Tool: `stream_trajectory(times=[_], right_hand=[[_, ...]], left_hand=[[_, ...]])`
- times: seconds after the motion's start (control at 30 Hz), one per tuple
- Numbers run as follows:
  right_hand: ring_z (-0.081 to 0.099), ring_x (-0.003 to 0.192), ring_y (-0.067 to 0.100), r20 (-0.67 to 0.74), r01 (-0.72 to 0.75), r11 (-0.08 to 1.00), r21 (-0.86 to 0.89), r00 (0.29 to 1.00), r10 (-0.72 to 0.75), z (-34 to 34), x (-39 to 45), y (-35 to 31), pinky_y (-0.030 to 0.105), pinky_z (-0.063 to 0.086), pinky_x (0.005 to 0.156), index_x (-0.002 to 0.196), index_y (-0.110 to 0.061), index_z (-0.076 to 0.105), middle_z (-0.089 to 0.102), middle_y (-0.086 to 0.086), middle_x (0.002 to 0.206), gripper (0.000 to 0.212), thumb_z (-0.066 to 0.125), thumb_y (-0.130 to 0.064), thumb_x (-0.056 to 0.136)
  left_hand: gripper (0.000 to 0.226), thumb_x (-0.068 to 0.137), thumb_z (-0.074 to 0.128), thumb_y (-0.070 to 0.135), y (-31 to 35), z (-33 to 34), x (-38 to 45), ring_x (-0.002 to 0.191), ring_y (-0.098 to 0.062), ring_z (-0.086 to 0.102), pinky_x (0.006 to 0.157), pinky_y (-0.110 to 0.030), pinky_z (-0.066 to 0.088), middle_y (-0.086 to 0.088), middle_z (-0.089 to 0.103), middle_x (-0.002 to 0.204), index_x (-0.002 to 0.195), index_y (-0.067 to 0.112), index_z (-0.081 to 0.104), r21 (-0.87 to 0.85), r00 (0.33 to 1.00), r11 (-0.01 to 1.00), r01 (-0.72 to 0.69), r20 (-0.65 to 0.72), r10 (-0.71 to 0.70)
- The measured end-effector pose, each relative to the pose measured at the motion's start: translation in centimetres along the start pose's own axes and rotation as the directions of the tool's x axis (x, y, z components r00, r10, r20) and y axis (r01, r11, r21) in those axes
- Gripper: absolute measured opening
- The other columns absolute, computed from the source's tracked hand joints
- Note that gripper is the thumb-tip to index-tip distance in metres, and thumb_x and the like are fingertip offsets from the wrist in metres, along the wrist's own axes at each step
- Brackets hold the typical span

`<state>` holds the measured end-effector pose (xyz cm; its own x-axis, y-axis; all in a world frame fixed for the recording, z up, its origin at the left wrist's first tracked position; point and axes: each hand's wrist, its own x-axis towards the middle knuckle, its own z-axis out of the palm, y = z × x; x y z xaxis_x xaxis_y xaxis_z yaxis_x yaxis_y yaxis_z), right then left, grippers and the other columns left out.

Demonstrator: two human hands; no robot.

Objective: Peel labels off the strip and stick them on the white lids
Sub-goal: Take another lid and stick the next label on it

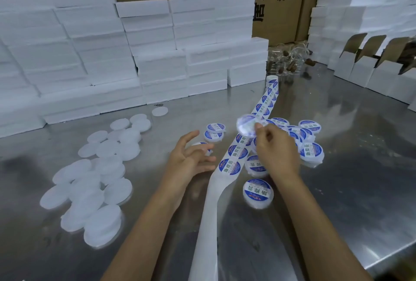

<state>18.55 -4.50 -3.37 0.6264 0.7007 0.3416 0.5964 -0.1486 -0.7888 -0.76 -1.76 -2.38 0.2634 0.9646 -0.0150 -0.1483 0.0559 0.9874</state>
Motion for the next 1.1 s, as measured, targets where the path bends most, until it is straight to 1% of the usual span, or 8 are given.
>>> stream_trajectory(times=[0.1, 0.23, 0.4, 0.5, 0.6, 0.8, 0.93, 1.1], right_hand=[[0.052, 0.072, 0.03, -0.204, -0.137, 0.982, -0.126, 0.973, 0.11, -1.5, 1.3, 1.9, 0.033, 0.035, 0.066, 0.076, -0.013, 0.056, 0.061, 0.005, 0.075, 0.043, 0.042, -0.046, 0.1], [0.044, 0.069, 0.029, -0.289, -0.232, 0.952, -0.201, 0.942, 0.168, -2.3, 1.9, 3.1, 0.032, 0.033, 0.066, 0.073, -0.011, 0.056, 0.058, 0.007, 0.075, 0.041, 0.049, -0.044, 0.097], [0.042, 0.06, 0.028, -0.327, -0.131, 0.969, -0.21, 0.943, 0.056, -2.0, 1.4, 1.9, 0.032, 0.031, 0.063, 0.066, -0.015, 0.052, 0.048, -0.001, 0.059, 0.04, 0.052, -0.043, 0.095], [0.048, 0.058, 0.026, -0.198, 0.085, 0.966, -0.242, 0.971, -0.135, -0.6, -0.2, 0.0, 0.032, 0.032, 0.057, 0.065, -0.018, 0.046, 0.051, -0.001, 0.058, 0.04, 0.051, -0.043, 0.096], [0.05, 0.062, 0.025, -0.037, 0.286, 0.914, -0.289, 0.95, -0.309, 1.2, -1.7, -2.2, 0.031, 0.033, 0.055, 0.069, -0.02, 0.045, 0.056, -0.001, 0.063, 0.035, 0.05, -0.041, 0.096], [0.057, 0.092, 0.023, 0.399, 0.571, 0.802, -0.178, 0.786, -0.471, 7.0, 0.3, -7.5, 0.035, 0.046, 0.071, 0.093, -0.018, 0.06, 0.065, 0.0, 0.094, 0.016, 0.049, -0.03, 0.093], [0.052, 0.117, 0.026, 0.589, 0.555, 0.82, -0.143, 0.713, -0.38, 13.4, 3.9, -9.7, 0.036, 0.043, 0.093, 0.128, -0.016, 0.055, 0.059, 0.006, 0.129, 0.035, 0.049, -0.026, 0.096], [0.046, 0.127, 0.03, 0.65, 0.337, 0.939, -0.072, 0.73, -0.212, 20.9, 8.0, -10.2, 0.035, 0.04, 0.104, 0.14, -0.017, 0.046, 0.054, 0.01, 0.136, 0.052, 0.06, -0.03, 0.091]], left_hand=[[0.035, 0.097, 0.056, 0.005, 0.0, -0.3, 0.1, 0.082, -0.023, 0.073, 0.07, -0.031, 0.062, -0.004, 0.078, 0.098, 0.127, 0.023, 0.059, 0.085, 0.999, 0.996, -0.002, -0.045, 0.006], [0.029, 0.096, 0.053, 0.006, 0.0, -0.6, 0.2, 0.077, -0.023, 0.072, 0.064, -0.027, 0.06, -0.004, 0.077, 0.092, 0.119, 0.022, 0.062, 0.128, 0.994, 0.992, -0.01, -0.109, 0.024], [0.032, 0.094, 0.043, -0.001, -0.4, -1.4, 0.9, 0.062, -0.016, 0.067, 0.054, -0.025, 0.056, -0.01, 0.075, 0.09, 0.111, 0.016, 0.064, 0.109, 0.963, 0.994, -0.024, -0.263, 0.053], [0.032, 0.093, 0.041, -0.001, -0.5, -2.5, 1.6, 0.052, -0.014, 0.061, 0.048, -0.023, 0.053, -0.007, 0.073, 0.089, 0.102, 0.019, 0.064, 0.087, 0.926, 0.996, -0.019, -0.373, 0.051], [0.033, 0.092, 0.039, -0.002, -0.6, -3.9, 2.5, 0.059, -0.019, 0.059, 0.054, -0.028, 0.053, -0.008, 0.069, 0.088, 0.094, 0.02, 0.064, 0.102, 0.879, 0.994, -0.049, -0.468, 0.091], [0.031, 0.093, 0.037, 0.0, -0.7, -5.4, 4.6, 0.078, -0.02, 0.064, 0.086, -0.042, 0.058, -0.011, 0.067, 0.097, 0.094, 0.02, 0.061, 0.178, 0.826, 0.982, -0.065, -0.543, 0.153], [0.028, 0.097, 0.039, 0.004, -0.6, -5.9, 6.7, 0.086, -0.017, 0.065, 0.093, -0.044, 0.056, -0.007, 0.066, 0.11, 0.106, 0.02, 0.061, 0.281, 0.842, 0.959, -0.044, -0.506, 0.187], [0.024, 0.1, 0.041, 0.01, -0.5, -6.7, 9.8, 0.106, -0.025, 0.063, 0.098, -0.042, 0.052, 0.003, 0.061, 0.107, 0.107, 0.029, 0.055, 0.311, 0.833, 0.95, -0.015, -0.522, 0.184]])
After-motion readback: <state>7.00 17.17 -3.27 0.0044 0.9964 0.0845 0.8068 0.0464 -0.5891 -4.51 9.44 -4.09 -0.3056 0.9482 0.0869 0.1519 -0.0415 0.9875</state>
